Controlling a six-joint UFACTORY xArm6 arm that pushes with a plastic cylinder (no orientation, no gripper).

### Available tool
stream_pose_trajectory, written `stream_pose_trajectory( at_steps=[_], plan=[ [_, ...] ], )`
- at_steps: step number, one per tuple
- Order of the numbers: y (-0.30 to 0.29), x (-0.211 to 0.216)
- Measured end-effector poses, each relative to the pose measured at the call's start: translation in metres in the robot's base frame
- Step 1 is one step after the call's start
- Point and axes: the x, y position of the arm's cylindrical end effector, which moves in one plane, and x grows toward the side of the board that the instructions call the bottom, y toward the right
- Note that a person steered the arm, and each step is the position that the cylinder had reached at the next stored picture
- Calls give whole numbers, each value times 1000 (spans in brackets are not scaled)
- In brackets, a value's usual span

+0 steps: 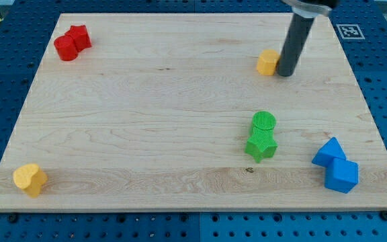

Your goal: Move the yellow hexagon to the top center of the board

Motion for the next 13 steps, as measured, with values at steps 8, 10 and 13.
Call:
stream_pose_trajectory(
  at_steps=[8, 10, 13],
  plan=[
    [-25, -30],
    [-76, -33],
    [-163, -37]
  ],
)
